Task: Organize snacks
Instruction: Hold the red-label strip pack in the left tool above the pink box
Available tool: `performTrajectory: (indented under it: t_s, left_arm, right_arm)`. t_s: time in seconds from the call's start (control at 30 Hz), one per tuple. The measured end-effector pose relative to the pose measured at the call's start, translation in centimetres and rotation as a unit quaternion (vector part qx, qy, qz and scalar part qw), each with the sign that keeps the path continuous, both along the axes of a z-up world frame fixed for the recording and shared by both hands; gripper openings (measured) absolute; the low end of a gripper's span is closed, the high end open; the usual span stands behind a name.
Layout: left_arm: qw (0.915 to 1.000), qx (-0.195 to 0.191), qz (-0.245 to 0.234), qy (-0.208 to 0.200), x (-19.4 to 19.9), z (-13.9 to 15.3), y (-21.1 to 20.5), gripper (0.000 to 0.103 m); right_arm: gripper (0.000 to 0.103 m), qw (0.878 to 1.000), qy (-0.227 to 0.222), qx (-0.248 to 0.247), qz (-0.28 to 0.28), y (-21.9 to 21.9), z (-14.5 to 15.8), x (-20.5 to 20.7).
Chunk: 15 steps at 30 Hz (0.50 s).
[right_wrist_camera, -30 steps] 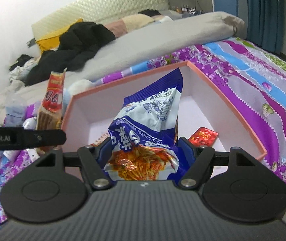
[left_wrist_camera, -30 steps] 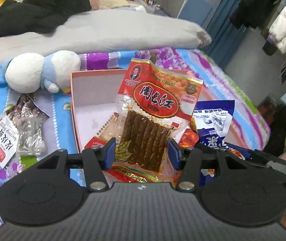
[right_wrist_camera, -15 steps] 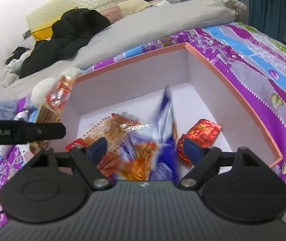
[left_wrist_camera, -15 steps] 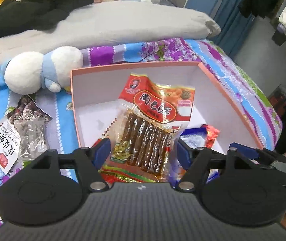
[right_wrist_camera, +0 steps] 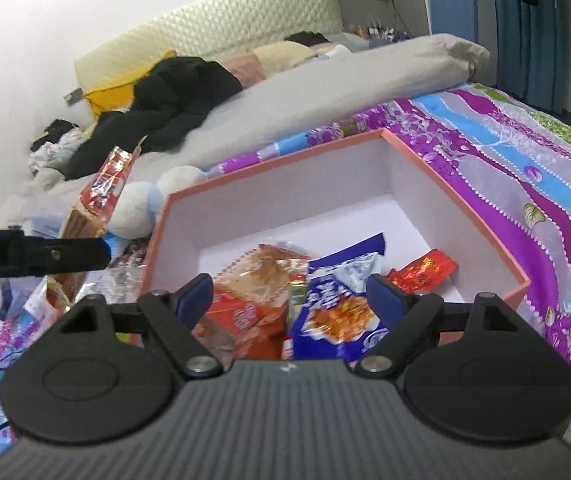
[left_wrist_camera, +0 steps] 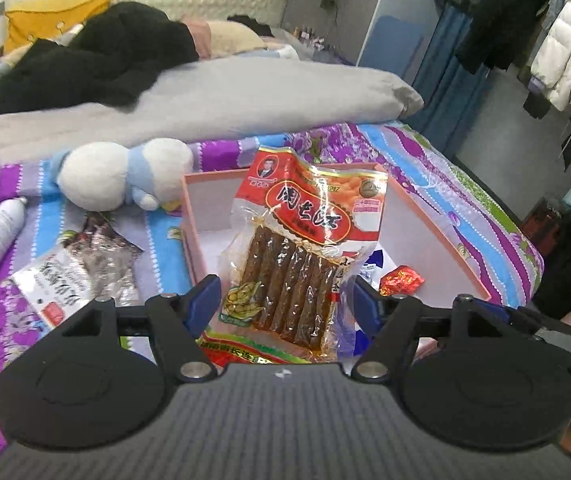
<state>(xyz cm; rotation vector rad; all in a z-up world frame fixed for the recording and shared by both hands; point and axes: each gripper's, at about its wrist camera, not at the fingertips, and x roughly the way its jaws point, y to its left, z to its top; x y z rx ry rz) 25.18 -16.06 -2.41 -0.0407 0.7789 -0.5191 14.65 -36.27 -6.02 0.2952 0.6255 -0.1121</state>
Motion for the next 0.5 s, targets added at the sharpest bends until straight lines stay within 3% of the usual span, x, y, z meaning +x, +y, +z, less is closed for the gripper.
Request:
performTrajectory:
  t_s: [0.27,0.5]
  left_arm:
    - [0.9991,-0.013,0.015,-0.037,-4.8,1.9,4.7,0.074]
    - [0.9979,-0.009,0.023,-0.06,-8.6,1.5,7.8,0.074]
  right_arm:
    - [0.085,0.999,-0.032,-0.003,0.006,3.2,1.7,-3.6]
    - [0.085,0.999,-0.047,-0.021,0.015,5.8,2.0,-6.1]
